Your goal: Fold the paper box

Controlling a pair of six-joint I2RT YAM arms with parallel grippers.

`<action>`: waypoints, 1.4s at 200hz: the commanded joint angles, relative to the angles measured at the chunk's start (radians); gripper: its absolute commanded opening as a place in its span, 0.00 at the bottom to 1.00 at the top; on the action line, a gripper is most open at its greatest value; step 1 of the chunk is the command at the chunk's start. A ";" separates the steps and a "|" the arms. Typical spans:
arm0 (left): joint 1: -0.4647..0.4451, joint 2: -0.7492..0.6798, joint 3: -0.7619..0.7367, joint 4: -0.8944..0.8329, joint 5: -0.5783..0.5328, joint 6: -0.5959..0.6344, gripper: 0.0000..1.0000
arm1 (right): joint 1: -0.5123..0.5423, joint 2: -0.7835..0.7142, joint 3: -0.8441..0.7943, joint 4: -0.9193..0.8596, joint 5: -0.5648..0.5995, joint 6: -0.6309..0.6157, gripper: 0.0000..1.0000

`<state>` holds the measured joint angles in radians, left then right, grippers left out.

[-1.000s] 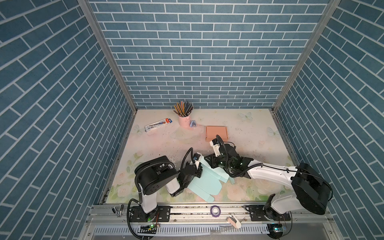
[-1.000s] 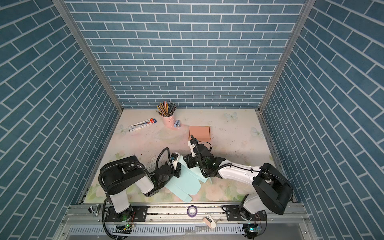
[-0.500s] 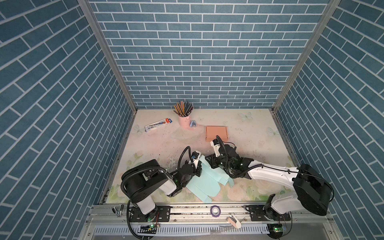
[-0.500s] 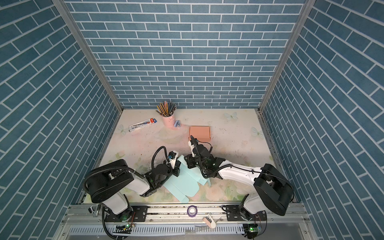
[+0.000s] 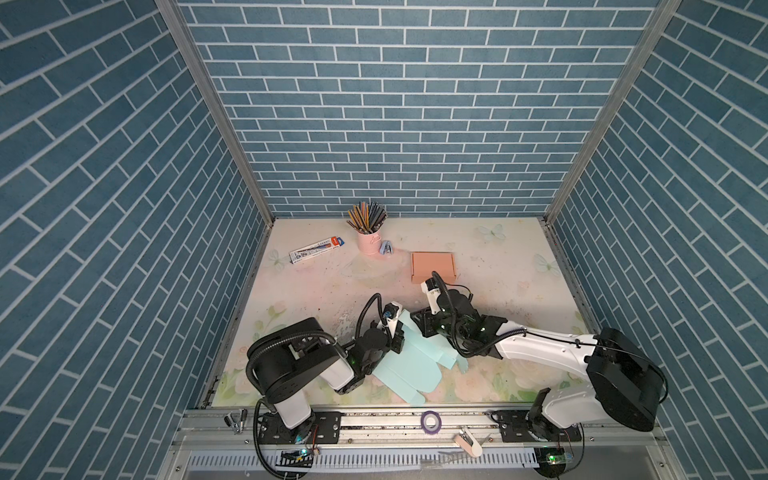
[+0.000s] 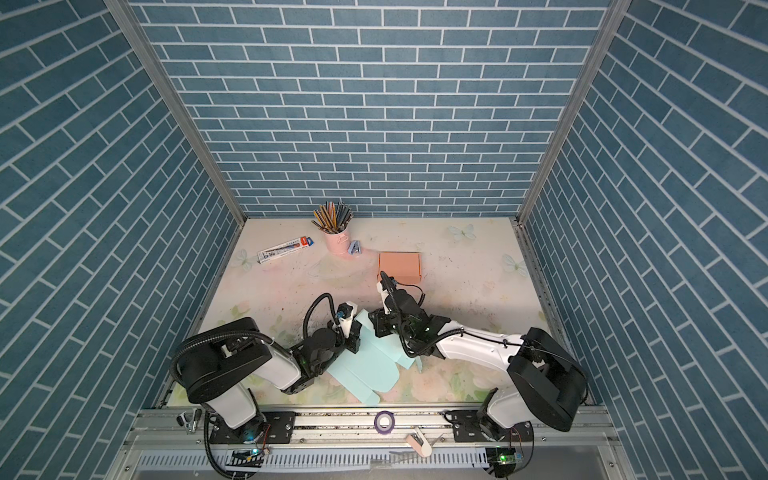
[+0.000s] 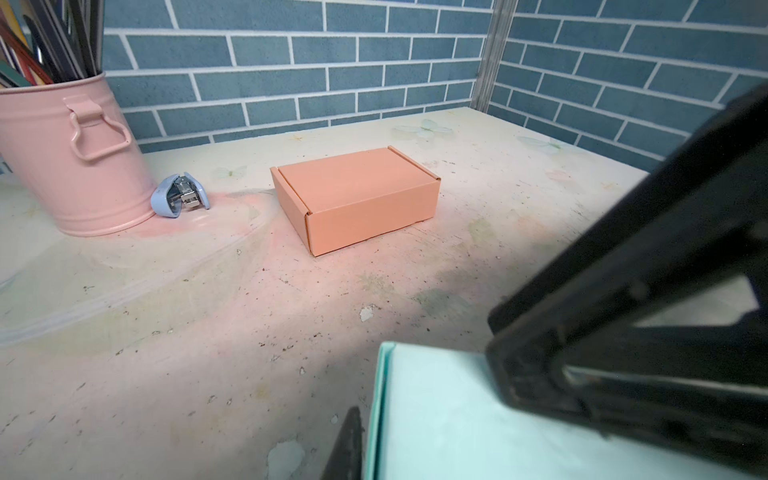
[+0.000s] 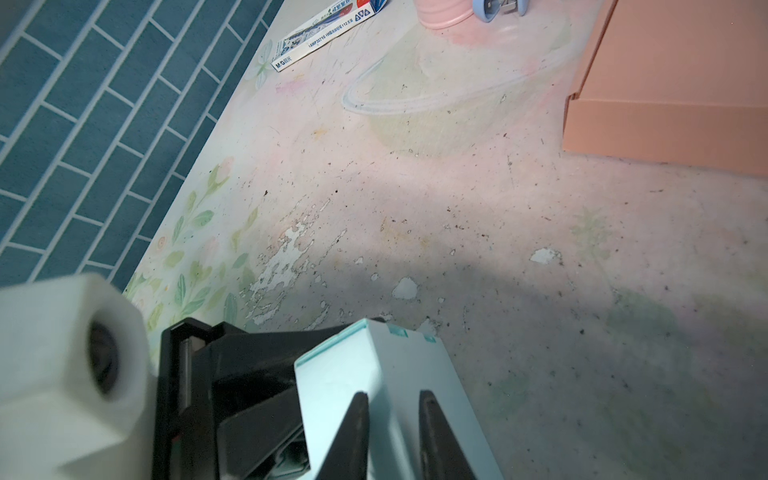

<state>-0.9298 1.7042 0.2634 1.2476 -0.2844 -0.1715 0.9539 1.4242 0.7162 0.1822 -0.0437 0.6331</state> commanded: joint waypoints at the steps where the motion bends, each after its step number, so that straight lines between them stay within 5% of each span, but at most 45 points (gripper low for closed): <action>1: 0.004 0.022 -0.016 0.042 -0.030 -0.012 0.21 | 0.017 -0.007 -0.034 -0.110 -0.009 0.033 0.22; 137: 0.003 0.125 -0.006 0.115 -0.022 -0.010 0.16 | 0.018 -0.019 -0.031 -0.112 -0.001 0.033 0.22; 192: 0.003 0.071 -0.021 0.081 -0.022 -0.026 0.09 | 0.019 -0.130 0.030 -0.232 0.059 -0.042 0.23; 248: 0.003 -0.137 0.003 -0.209 -0.086 -0.091 0.04 | 0.026 -0.409 0.047 -0.327 0.117 -0.162 0.23; 280: 0.003 -0.350 0.074 -0.603 -0.169 -0.181 0.04 | 0.059 -0.560 0.051 -0.361 0.122 -0.243 0.17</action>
<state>-0.9287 1.4830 0.2722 0.9726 -0.3645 -0.2581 0.9878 0.9516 0.7368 -0.1207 0.0509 0.4900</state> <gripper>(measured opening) 0.097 0.197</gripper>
